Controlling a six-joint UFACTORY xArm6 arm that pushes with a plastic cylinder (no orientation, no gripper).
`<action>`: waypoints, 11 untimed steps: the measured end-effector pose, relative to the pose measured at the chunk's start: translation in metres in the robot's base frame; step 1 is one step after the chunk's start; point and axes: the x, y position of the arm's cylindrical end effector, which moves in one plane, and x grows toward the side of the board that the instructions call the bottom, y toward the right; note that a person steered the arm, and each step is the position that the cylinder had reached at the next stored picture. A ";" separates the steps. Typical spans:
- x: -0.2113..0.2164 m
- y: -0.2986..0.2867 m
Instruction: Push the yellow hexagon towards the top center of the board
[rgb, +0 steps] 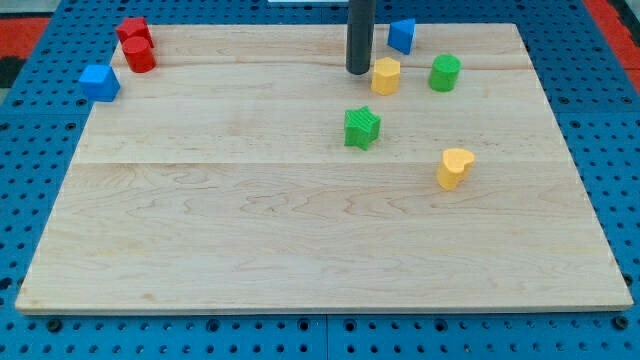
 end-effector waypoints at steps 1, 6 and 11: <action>-0.026 -0.005; -0.026 -0.029; -0.001 0.069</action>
